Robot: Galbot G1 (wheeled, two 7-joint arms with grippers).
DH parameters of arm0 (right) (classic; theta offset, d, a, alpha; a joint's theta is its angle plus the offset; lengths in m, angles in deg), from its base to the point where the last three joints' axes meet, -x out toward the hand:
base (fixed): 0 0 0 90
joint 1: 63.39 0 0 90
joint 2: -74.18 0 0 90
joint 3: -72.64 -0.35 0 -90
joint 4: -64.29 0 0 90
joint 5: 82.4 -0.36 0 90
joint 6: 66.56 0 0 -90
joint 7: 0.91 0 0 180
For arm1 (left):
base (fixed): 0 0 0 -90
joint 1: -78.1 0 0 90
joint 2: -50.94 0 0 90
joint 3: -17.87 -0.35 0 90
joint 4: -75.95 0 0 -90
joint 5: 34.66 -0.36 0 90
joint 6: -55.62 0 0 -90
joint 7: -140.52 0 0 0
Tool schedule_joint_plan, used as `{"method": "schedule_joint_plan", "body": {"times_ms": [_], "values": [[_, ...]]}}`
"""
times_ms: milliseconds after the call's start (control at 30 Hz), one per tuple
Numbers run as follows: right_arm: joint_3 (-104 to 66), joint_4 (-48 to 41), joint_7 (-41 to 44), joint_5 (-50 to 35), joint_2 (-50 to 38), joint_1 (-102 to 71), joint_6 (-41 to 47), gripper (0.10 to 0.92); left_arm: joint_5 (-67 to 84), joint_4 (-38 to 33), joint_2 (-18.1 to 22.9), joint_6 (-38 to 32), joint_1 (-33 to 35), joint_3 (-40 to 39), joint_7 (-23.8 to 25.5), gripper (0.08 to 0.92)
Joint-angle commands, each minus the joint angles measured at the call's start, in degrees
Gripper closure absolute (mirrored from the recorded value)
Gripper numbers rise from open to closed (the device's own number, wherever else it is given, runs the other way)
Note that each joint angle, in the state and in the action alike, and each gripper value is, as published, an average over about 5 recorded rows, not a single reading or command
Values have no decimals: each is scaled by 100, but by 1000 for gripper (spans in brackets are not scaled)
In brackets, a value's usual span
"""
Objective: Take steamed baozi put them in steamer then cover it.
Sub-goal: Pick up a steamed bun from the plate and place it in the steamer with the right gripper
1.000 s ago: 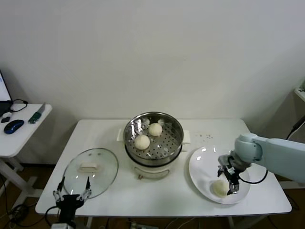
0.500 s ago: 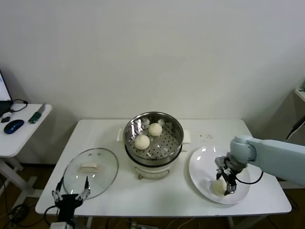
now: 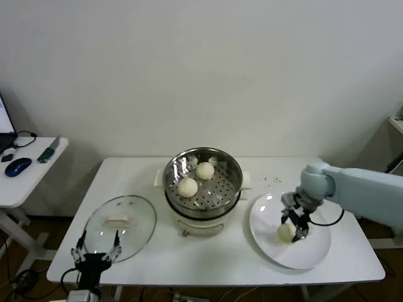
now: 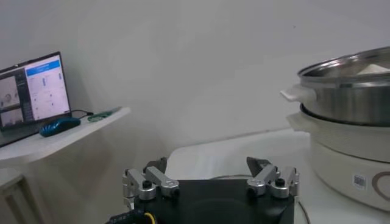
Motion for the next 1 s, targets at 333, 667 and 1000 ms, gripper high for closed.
{"method": "schedule_joint_plan", "body": {"times_ms": [333, 667, 1000], "values": [[915, -171, 655, -413, 1893, 3364, -2659, 355, -49, 88, 18, 37, -81, -204, 14, 177], [-174, -784, 586, 354, 3472, 2070, -2985, 349, -39, 106, -50, 32, -37, -170, 83, 177], [-88, -1426, 550, 1195, 4289, 1327, -3892, 338, -19, 178, -120, 60, -131, -152, 106, 177]]}}
